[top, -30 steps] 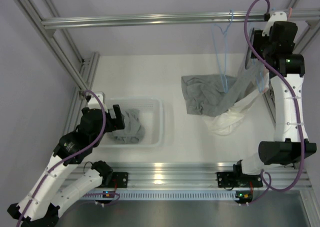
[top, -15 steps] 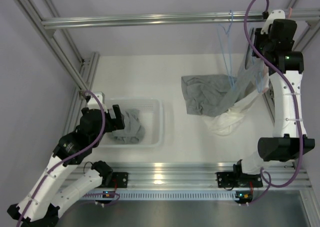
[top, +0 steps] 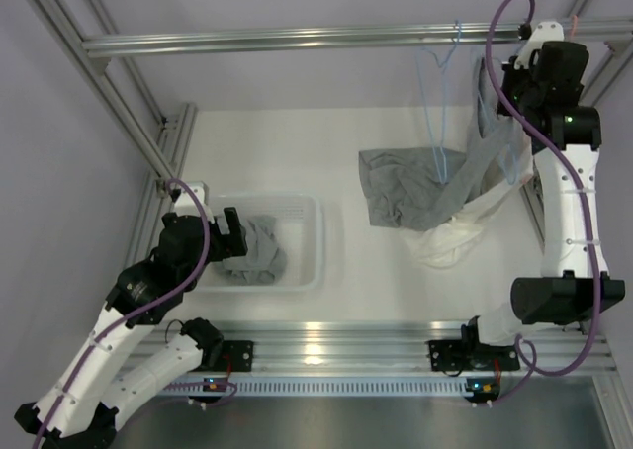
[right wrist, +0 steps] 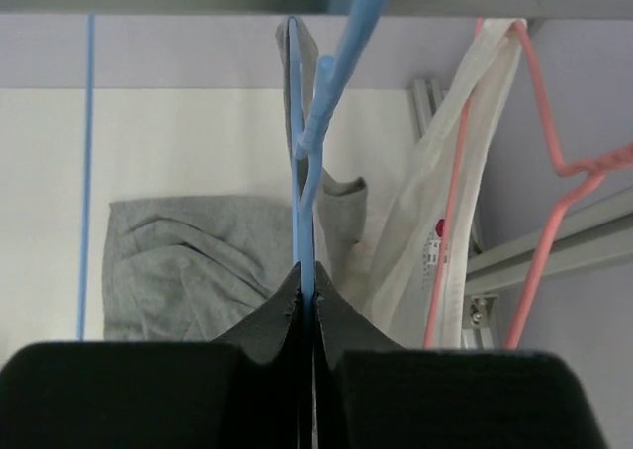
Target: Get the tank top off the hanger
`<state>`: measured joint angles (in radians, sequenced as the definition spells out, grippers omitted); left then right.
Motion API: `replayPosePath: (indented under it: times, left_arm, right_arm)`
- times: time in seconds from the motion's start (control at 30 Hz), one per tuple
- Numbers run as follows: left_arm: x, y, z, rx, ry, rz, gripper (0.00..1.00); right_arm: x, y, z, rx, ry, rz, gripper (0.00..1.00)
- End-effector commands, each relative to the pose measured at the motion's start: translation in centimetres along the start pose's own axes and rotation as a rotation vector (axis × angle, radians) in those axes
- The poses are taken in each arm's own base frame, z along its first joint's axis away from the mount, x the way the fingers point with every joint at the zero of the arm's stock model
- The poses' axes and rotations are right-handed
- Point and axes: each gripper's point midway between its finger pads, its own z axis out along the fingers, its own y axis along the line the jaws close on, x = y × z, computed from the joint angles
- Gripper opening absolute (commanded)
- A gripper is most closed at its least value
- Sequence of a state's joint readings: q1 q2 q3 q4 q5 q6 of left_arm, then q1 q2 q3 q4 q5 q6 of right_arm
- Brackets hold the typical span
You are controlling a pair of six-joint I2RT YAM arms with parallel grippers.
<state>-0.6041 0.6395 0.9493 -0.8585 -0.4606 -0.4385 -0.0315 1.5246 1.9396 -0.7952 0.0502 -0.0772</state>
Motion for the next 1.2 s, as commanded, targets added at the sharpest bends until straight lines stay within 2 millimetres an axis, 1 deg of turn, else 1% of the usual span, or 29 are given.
replayPosePath:
  times: [0.0,0.03,0.07,0.1,0.17,0.2,0.3,0.33,0.37,0.4,0.43,0.47,0.5,0.63,0.7,0.73,0.77,0.8,0.83,0.87,0.9,0.93,0.97,1.0,1.03,1.07,1.1,1.13,1.17]
  left_arm:
    - [-0.9,-0.7,0.3,0.022,-0.031,-0.005,0.99]
    - [-0.9,-0.6,0.3,0.021,-0.033,-0.004,0.99]
    - [-0.9,-0.6,0.3,0.019,-0.033,-0.004,0.99]
    - [-0.9,-0.6,0.3,0.021,-0.033,-0.004,0.99]
    - [-1.0,-0.6,0.2,0.020,-0.039,-0.010,0.99]
    - [-1.0,-0.5,0.1,0.016,-0.041,-0.010,0.99]
    - [-1.0,-0.4,0.1,0.017,-0.045,-0.014,0.99]
    - [-1.0,-0.4,0.1,0.016,-0.044,-0.013,0.99]
    - [-1.0,-0.4,0.1,0.016,-0.044,-0.012,0.99]
    - [-1.0,-0.4,0.1,0.016,-0.044,-0.013,0.99]
    - [-1.0,-0.4,0.1,0.016,-0.044,-0.013,0.99]
    - [-1.0,-0.4,0.0,0.016,-0.045,-0.014,0.99]
    - [-1.1,-0.4,0.0,0.018,-0.048,-0.015,0.99]
    - [-1.1,-0.4,0.0,0.018,-0.048,-0.017,0.99]
    - [-1.0,-0.4,0.1,0.015,-0.046,-0.014,0.99]
    - [-1.0,-0.4,0.0,0.018,-0.046,-0.014,0.99]
    - [-1.0,-0.4,0.1,0.017,-0.045,-0.014,0.99]
    - [-1.0,-0.4,0.1,0.017,-0.045,-0.014,0.99]
    - [-1.0,-0.5,0.1,0.019,-0.044,-0.014,0.99]
    - [-1.0,-0.6,0.1,0.025,-0.042,-0.009,0.99]
    - [-1.1,-0.6,0.0,0.029,-0.043,-0.007,0.99]
    - [-1.2,-0.7,-0.1,0.034,-0.044,-0.007,0.99]
    - [-1.2,-1.0,-0.1,0.049,-0.040,-0.002,0.99]
    - [-1.7,-1.4,-0.3,0.069,-0.052,-0.009,0.99]
    - [-1.9,-1.9,-0.4,0.095,-0.057,-0.011,0.99]
    - [-1.9,-3.3,-0.5,0.166,-0.040,-0.012,0.99]
    - [-3.1,-4.6,-0.9,0.226,-0.066,-0.025,0.99]
    - [-3.6,-5.7,-1.2,0.277,-0.064,-0.028,0.99]
    - [-4.0,-7.7,-1.4,0.368,-0.048,-0.028,0.99]
  right_arm:
    - [-4.8,1.3,-3.3,-0.097,-0.220,0.072,0.00]
    - [-6.2,1.8,-3.7,-0.129,-0.285,0.101,0.00]
    - [-5.5,2.1,-3.3,-0.137,-0.289,0.111,0.00]
    - [-6.4,2.0,-4.5,-0.140,-0.342,0.116,0.00]
    - [-7.1,2.2,-4.8,-0.153,-0.416,0.117,0.00]
    - [-7.5,2.1,-5.6,-0.150,-0.442,0.121,0.00]
    - [-8.1,2.2,-6.5,-0.158,-0.479,0.128,0.00]
    - [-8.2,2.2,-6.6,-0.162,-0.491,0.136,0.00]
    - [-7.7,2.3,-6.4,-0.164,-0.489,0.140,0.00]
    - [-8.4,2.2,-7.3,-0.164,-0.533,0.140,0.00]
    - [-8.4,2.1,-7.4,-0.160,-0.545,0.147,0.00]
    - [-7.9,2.1,-7.1,-0.159,-0.542,0.150,0.00]
    - [-8.3,2.1,-7.9,-0.161,-0.572,0.149,0.00]
    - [-8.0,2.2,-9.1,-0.167,-0.586,0.154,0.00]
    - [-7.5,2.0,-10.3,-0.160,-0.599,0.167,0.00]
    - [-6.7,2.0,-10.2,-0.154,-0.582,0.175,0.00]
    - [-6.6,1.9,-11.5,-0.154,-0.603,0.177,0.00]
    - [-6.2,2.2,-12.0,-0.165,-0.606,0.178,0.00]
    - [-4.9,2.4,-11.6,-0.172,-0.579,0.182,0.00]
    - [-4.7,2.5,-13.2,-0.177,-0.601,0.184,0.00]
    - [-4.0,2.5,-13.5,-0.178,-0.593,0.197,0.00]
    - [-2.1,2.7,-12.9,-0.178,-0.542,0.210,0.00]
    - [-1.8,2.7,-14.5,-0.179,-0.561,0.212,0.00]
    - [-1.1,3.0,-15.1,-0.195,-0.556,0.213,0.00]
    - [0.0,3.2,-16.2,-0.200,-0.551,0.213,0.00]
    - [0.5,3.3,-16.9,-0.208,-0.552,0.213,0.00]
    - [1.0,3.2,-17.6,-0.200,-0.552,0.213,0.00]
    - [1.2,2.8,-19.4,-0.181,-0.576,0.216,0.00]
    - [2.4,2.3,-19.9,-0.144,-0.539,0.222,0.00]
